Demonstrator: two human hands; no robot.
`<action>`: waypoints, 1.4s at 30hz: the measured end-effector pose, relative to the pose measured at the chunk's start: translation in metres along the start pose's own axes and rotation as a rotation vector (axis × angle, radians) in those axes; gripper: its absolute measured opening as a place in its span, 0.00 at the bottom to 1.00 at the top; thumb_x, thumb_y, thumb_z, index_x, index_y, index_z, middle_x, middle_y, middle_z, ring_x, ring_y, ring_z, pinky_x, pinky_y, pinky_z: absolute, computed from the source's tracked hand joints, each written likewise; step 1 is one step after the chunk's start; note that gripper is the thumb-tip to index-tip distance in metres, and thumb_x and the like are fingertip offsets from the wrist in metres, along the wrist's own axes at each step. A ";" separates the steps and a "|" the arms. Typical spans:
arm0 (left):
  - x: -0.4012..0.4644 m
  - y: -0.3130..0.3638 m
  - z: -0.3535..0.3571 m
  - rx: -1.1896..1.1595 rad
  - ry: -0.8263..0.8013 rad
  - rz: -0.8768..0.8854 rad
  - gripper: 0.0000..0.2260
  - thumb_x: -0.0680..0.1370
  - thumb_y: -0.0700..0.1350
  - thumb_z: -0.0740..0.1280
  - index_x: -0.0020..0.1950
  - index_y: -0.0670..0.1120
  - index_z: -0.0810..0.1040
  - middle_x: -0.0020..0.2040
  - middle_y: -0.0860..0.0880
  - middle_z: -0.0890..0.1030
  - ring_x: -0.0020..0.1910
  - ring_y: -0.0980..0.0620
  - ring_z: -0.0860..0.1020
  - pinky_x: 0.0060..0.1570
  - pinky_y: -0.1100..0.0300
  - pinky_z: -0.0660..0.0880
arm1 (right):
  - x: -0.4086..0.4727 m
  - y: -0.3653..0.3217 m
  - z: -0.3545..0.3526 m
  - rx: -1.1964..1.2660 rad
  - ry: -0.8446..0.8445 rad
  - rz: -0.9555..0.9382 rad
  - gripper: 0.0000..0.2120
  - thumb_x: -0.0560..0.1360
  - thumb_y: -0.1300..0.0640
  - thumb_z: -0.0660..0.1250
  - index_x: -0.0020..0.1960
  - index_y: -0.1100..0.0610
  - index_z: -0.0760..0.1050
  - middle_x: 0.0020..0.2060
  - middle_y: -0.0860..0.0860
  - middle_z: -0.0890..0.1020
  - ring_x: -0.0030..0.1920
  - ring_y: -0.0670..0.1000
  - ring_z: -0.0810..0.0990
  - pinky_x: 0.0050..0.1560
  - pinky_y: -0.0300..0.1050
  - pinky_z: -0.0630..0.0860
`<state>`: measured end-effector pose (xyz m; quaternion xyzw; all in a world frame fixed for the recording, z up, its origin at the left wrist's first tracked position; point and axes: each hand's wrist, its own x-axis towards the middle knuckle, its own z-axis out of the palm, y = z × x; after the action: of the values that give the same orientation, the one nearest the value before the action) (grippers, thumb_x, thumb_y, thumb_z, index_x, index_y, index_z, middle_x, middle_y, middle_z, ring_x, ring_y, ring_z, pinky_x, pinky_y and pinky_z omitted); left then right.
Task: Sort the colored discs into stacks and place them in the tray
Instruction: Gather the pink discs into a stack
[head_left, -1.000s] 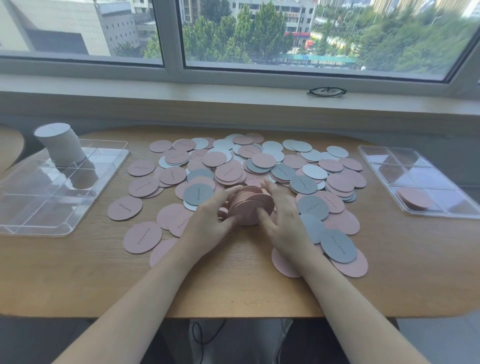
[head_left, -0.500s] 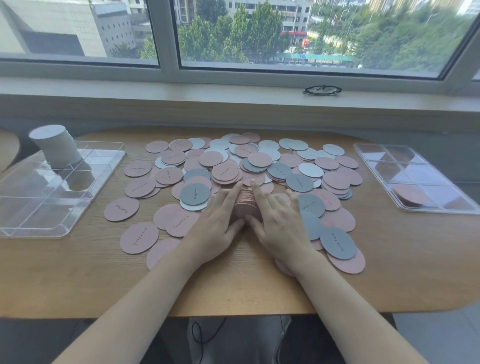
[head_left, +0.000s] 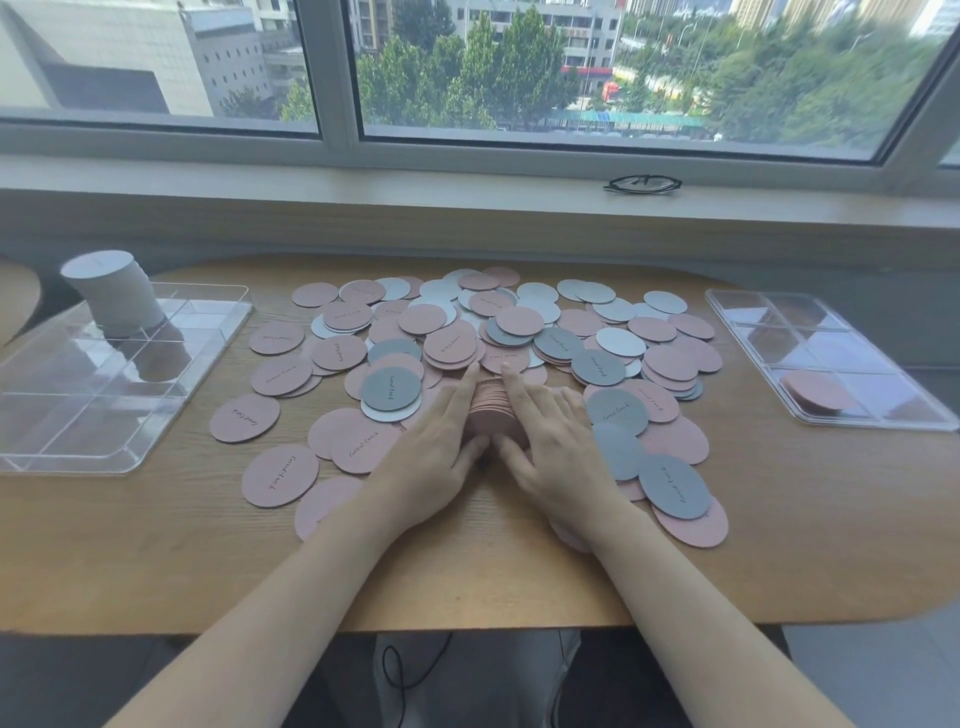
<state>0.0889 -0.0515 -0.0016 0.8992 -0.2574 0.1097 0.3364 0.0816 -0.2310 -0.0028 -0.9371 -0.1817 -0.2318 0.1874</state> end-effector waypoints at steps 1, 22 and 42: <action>0.000 -0.001 -0.001 0.001 0.015 0.007 0.31 0.82 0.45 0.64 0.82 0.47 0.52 0.76 0.49 0.64 0.75 0.54 0.61 0.69 0.74 0.51 | 0.000 0.001 0.000 0.011 0.023 0.012 0.33 0.77 0.45 0.58 0.78 0.57 0.61 0.61 0.52 0.78 0.61 0.54 0.74 0.69 0.58 0.64; -0.004 0.009 -0.006 0.471 0.070 -0.015 0.35 0.77 0.58 0.57 0.78 0.39 0.61 0.65 0.46 0.77 0.62 0.46 0.75 0.60 0.53 0.71 | 0.001 0.001 0.002 0.005 -0.016 -0.012 0.28 0.79 0.47 0.56 0.76 0.55 0.65 0.57 0.49 0.78 0.58 0.52 0.73 0.66 0.61 0.66; -0.031 -0.034 -0.089 0.625 -0.202 -0.683 0.35 0.70 0.73 0.65 0.64 0.47 0.73 0.63 0.47 0.71 0.63 0.46 0.68 0.56 0.53 0.68 | 0.002 0.003 -0.001 0.148 -0.048 0.049 0.26 0.76 0.50 0.62 0.72 0.55 0.69 0.59 0.50 0.81 0.59 0.52 0.75 0.60 0.47 0.62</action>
<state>0.0787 0.0409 0.0350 0.9967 0.0670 -0.0231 0.0396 0.0838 -0.2336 -0.0016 -0.9301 -0.1798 -0.1904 0.2575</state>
